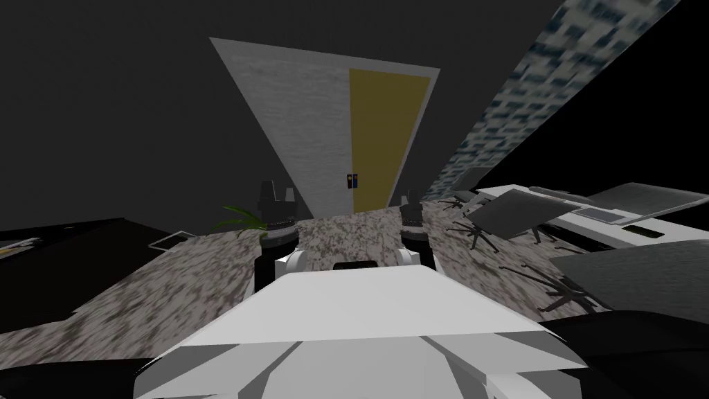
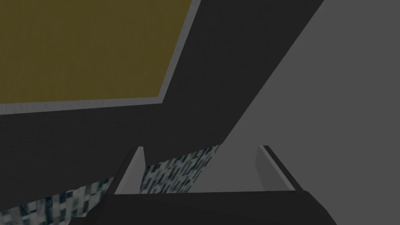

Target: Pull the door open

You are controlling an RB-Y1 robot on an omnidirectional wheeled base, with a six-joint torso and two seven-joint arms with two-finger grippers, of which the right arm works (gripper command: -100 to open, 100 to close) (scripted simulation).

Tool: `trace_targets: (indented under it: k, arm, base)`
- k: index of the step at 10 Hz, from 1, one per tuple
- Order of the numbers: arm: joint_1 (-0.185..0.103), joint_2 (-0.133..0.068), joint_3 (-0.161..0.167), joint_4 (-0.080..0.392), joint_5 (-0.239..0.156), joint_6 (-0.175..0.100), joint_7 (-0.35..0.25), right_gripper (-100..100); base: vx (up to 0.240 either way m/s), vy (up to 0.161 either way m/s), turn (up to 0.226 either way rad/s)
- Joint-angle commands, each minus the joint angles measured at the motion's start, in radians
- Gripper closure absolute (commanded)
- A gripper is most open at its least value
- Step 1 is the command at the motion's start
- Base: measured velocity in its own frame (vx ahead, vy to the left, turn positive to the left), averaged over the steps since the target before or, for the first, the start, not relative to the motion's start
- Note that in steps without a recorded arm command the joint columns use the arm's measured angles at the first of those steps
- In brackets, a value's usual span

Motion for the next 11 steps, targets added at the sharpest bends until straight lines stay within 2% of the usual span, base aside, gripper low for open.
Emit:
trace_targets:
  k: [1, 7, 8, 10, 11]
  arm:
    - [-0.007, -0.016, 0.000, 0.021, 0.000, 0.001, -0.016, -100]
    - [-0.043, -0.086, 0.000, 0.129, 0.002, 0.007, -0.100, -100]
    - [-0.047, -0.093, 0.000, 0.141, 0.002, 0.007, -0.108, -100]
    - [-0.063, -0.121, 0.000, 0.190, 0.003, 0.010, -0.146, -100]
    - [-0.067, -0.128, 0.000, 0.202, 0.003, 0.010, -0.156, -100]
  base:
    - [0.214, -0.021, 0.014]
    - [0.192, 0.056, -0.004]
    - [0.161, 0.037, -0.004]
    - [0.171, 0.045, -0.001]
    - [0.157, 0.049, 0.002]
